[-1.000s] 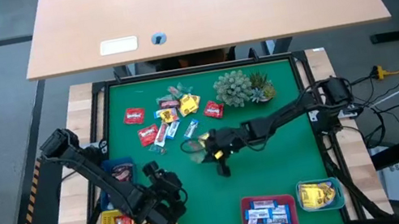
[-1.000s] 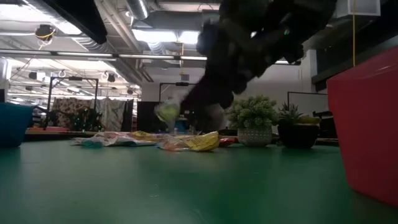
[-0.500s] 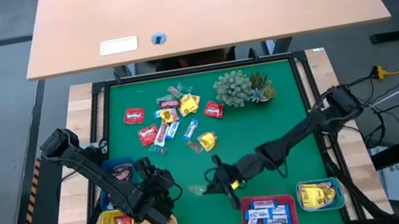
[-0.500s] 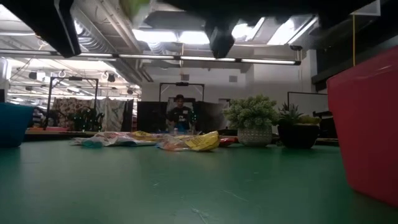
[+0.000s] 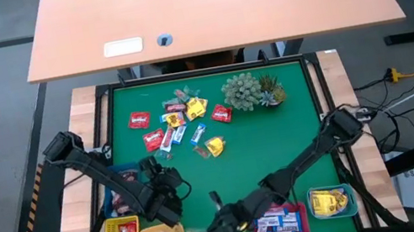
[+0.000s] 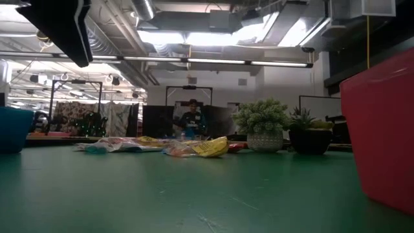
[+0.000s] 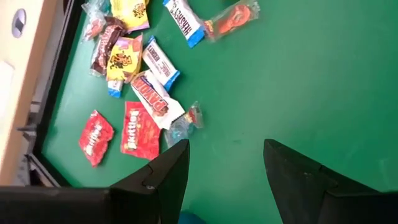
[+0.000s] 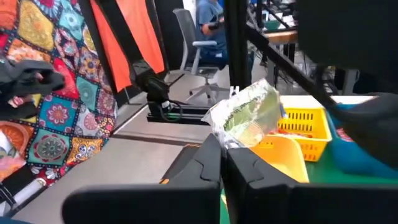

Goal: Sort candy
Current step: Put the transparent candy into the orange bin

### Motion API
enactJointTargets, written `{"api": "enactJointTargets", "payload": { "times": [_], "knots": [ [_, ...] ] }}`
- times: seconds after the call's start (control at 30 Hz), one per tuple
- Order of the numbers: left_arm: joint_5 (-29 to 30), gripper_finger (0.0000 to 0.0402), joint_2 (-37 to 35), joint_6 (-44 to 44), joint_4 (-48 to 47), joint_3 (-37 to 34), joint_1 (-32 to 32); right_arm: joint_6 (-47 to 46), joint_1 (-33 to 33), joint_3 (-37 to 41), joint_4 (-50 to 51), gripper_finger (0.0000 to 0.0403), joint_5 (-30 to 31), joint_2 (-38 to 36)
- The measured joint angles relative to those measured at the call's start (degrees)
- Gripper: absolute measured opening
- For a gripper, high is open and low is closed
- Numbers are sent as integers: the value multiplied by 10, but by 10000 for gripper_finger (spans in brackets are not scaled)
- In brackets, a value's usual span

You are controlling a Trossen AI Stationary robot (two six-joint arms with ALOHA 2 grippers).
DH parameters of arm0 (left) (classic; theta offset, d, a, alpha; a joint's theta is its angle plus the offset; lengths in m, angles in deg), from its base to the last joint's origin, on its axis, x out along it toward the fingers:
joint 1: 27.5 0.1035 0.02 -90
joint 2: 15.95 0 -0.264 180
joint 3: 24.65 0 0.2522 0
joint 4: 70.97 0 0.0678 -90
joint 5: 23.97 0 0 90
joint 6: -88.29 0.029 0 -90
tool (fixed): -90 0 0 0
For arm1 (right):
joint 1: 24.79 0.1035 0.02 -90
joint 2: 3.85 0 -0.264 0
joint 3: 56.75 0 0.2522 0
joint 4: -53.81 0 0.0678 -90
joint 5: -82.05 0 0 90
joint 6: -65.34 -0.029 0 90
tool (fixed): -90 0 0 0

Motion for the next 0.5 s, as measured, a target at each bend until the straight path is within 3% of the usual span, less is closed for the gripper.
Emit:
{"api": "enactJointTargets", "payload": {
  "times": [0.27, 0.5],
  "knots": [
    [0, 191, 0, 48, -32, 0, 30, 1, -4, -128, 39, 0, -4, 109],
    [0, 191, 0, 48, -39, 0, 51, 1, -16, -186, 40, 0, 4, 174]
  ]
}}
